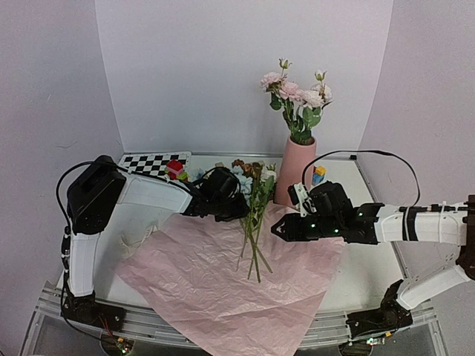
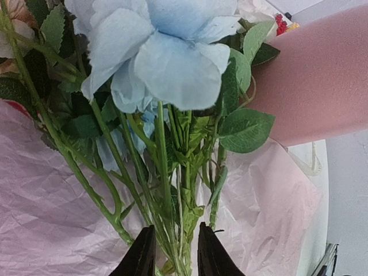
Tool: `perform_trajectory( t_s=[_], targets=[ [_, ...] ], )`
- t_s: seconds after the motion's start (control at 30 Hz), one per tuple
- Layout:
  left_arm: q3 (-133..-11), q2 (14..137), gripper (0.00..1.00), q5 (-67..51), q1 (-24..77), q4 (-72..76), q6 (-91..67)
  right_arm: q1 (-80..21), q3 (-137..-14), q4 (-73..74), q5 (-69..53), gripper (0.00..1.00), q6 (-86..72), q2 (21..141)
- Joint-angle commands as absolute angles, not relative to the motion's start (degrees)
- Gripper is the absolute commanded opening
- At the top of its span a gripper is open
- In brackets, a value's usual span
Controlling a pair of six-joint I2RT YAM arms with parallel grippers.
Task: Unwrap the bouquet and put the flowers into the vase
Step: Insert the fake flower into the vase.
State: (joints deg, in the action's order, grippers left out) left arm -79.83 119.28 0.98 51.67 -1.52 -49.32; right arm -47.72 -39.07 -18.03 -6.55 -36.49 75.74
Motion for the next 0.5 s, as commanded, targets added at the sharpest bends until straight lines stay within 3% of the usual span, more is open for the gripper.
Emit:
perform_trajectory(
  t_s=[0.0,0.07,0.2,0.33,0.47],
  targets=[
    [-83.15,120.85,0.21,-0.55,50.93,-0.71,-48.5,-48.02,-40.97,-17.39,-5.22,0.39,-35.34,75.97],
    [-83.15,120.87,0.17,-1.48,50.66,-0.96,-48.64,-48.01,-41.09,-17.32,-5.02,0.39,-35.23,75.94],
    [-84.23,121.88,0.19,-2.68,50.29,-2.15,-48.58,-48.04,-41.36,-17.31,-4.9,0.39,-35.03,76.52],
    [-85.19,122.19,0.02,-3.55,50.21,-2.72,-47.57,-48.04,-42.08,-17.25,-5.0,0.38,-34.56,77.41],
    [-83.95,119.35,0.0,-3.8,50.18,-3.79,-46.32,-48.04,-42.78,-17.11,-4.9,0.39,-34.19,78.66]
  ],
)
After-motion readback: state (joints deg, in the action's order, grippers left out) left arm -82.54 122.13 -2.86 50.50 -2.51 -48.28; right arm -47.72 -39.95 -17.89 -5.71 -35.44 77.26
